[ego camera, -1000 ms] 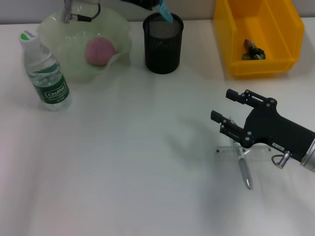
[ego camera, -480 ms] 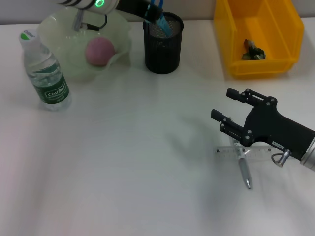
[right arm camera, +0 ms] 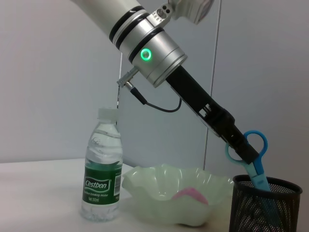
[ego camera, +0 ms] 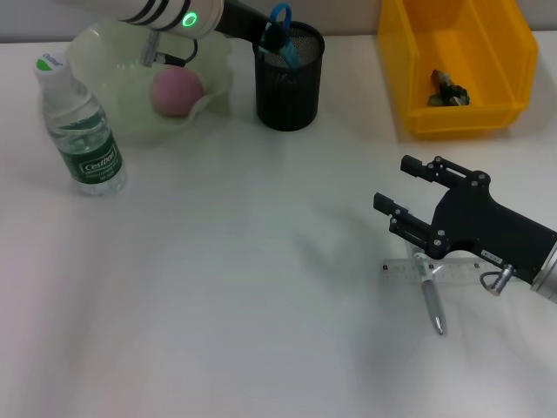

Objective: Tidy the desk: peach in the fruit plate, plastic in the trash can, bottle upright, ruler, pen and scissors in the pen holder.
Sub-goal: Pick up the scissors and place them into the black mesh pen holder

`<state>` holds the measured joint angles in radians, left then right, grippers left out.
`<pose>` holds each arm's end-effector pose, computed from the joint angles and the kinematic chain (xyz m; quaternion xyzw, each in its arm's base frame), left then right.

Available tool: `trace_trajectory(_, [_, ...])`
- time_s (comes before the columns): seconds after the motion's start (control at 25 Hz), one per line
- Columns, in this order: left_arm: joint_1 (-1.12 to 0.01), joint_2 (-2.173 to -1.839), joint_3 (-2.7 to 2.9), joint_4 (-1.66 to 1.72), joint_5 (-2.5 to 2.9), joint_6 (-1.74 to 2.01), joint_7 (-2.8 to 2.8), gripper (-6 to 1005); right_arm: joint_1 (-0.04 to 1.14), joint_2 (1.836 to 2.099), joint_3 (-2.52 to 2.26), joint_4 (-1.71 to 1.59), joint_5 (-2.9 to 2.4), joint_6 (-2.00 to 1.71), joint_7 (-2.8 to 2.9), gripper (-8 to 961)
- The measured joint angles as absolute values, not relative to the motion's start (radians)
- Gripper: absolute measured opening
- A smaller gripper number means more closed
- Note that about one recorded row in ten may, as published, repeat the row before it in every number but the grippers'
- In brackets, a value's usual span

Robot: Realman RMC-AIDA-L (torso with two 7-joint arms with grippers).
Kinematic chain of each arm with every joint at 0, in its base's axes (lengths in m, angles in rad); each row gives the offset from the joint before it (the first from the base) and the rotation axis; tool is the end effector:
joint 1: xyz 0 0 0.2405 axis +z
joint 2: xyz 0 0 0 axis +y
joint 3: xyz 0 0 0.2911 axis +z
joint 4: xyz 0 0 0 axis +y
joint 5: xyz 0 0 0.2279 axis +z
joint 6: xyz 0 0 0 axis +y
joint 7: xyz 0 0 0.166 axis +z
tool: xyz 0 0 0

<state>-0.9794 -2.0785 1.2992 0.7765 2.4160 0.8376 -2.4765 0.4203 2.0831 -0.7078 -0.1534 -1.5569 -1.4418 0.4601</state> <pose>-0.1267 0.5248 -0.0787 -0.9112 -0.2821 -0.0208 0.2996 0.3315 0.3139 -0.0893 -0.8907 0.0849 0.3081 0.3233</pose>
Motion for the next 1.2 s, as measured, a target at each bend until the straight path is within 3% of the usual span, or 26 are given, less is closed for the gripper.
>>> trace_trajectory(1.2, [-1.002,-2.080,1.339,0.729,2.410,0.790,-2.487,111,0.420,2.085,-0.716,-0.153,-1.557,-1.431,0.460,610])
